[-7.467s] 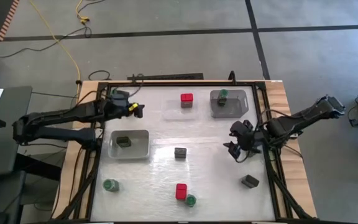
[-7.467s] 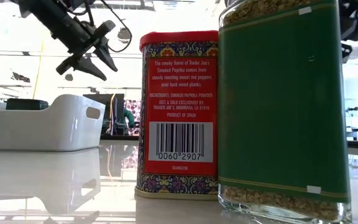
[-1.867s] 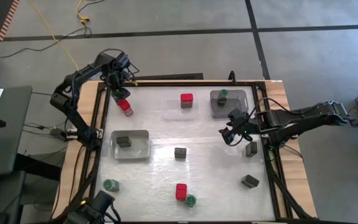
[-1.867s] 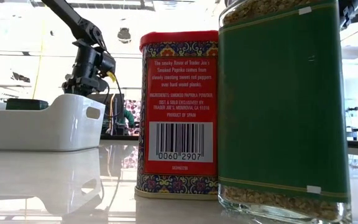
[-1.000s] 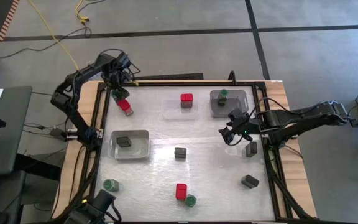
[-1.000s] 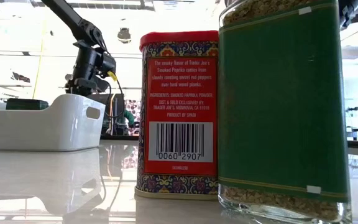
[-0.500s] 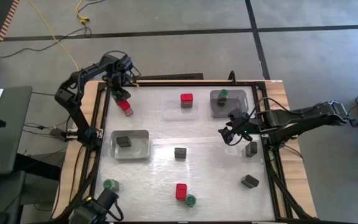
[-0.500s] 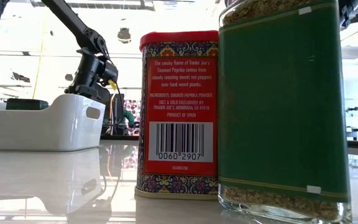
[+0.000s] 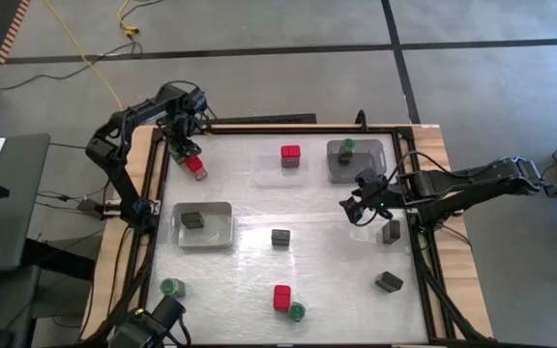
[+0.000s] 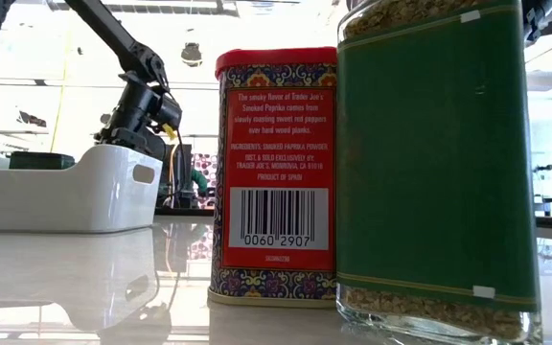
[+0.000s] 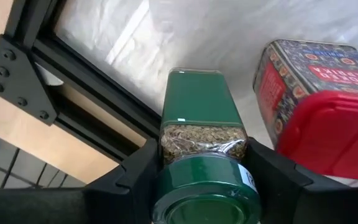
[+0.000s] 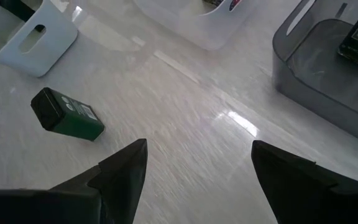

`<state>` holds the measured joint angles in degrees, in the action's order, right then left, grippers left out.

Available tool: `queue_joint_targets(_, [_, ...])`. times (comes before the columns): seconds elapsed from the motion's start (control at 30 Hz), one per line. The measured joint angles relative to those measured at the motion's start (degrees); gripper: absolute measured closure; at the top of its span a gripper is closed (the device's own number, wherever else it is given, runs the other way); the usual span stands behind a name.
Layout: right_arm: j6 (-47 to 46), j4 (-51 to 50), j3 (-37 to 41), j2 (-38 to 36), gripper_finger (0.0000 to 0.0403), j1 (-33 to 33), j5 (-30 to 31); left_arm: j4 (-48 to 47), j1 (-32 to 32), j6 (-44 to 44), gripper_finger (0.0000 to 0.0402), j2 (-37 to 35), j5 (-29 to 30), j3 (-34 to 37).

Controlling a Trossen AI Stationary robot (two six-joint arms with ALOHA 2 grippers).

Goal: Sort spices by type
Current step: Put the green seasoning bottle into the black bin

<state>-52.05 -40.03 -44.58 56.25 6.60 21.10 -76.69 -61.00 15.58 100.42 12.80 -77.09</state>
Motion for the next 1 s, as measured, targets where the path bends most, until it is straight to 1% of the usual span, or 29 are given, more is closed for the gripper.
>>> queue_joint_targets(0.23, [0.0, 0.0, 0.0, 0.0, 0.0088, 0.0, 0.0, -1.1, 2.4, -2.2, 0.0209, -3.1, 0.2, -5.0])
queue_joint_targets(0.37, [0.0, -0.4, 0.0, 0.0, 0.0088, 0.0, 0.0, -4.8, 5.4, -5.5, 0.0209, -5.0, 0.0, -9.8])
queue_joint_targets(0.47, [0.0, -0.3, 0.0, 0.0, 0.0088, -0.4, 0.0, -7.7, 8.9, -9.1, 0.0209, -5.7, -2.4, -14.4])
queue_joint_targets(0.6, [-0.1, -0.6, -0.4, -0.2, 0.0088, -0.9, 0.0, -10.1, 15.7, -13.8, 0.0209, -6.2, -5.3, -20.8])
queue_joint_targets(0.67, [0.3, -0.3, -1.3, -2.0, 0.0088, -0.3, 0.2, -11.0, 20.0, -16.3, 0.0209, -6.3, -5.2, -24.0])
queue_joint_targets(0.77, [1.9, 0.1, -2.5, -5.9, 0.0088, 1.0, 3.0, -11.3, 26.4, -20.0, 0.0209, -6.3, -5.4, -27.4])
queue_joint_targets(0.87, [2.4, -0.8, -2.5, -10.0, 0.0088, 2.2, 3.9, -10.6, 32.6, -24.3, 0.0209, -6.3, -5.4, -28.7])
queue_joint_targets(1.0, [4.0, -4.4, -2.5, -14.3, 0.0088, 4.0, 4.5, -8.9, 40.0, -29.4, 0.0209, -6.3, -5.5, -28.7])
